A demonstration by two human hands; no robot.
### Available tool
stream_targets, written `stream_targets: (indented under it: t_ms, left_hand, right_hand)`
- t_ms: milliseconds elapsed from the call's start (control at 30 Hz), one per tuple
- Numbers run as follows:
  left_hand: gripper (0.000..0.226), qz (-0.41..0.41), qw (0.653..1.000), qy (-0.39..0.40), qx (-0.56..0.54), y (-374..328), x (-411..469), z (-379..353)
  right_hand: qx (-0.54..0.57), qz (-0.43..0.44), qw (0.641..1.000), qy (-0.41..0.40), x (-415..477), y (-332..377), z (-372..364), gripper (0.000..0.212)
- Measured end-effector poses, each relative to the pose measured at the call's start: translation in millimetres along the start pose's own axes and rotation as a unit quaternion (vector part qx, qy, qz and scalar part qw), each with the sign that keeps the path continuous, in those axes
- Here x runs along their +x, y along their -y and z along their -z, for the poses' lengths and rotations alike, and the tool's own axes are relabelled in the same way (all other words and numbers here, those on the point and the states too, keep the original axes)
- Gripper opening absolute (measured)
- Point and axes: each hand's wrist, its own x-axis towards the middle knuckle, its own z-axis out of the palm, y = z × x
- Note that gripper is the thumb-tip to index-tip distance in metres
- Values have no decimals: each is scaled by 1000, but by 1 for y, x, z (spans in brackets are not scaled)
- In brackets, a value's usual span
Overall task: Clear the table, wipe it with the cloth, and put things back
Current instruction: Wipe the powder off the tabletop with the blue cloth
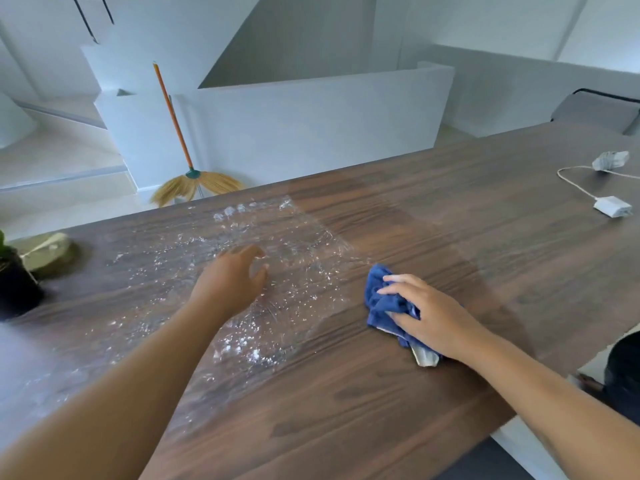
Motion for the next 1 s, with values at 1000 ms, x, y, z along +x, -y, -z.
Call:
stream_targets:
  t_ms: [1000]
  left_hand:
    - [64,-5,997,-35,66,70,11,-19]
  right_hand:
    - [-128,-95,987,-24,165,8,-29,49]
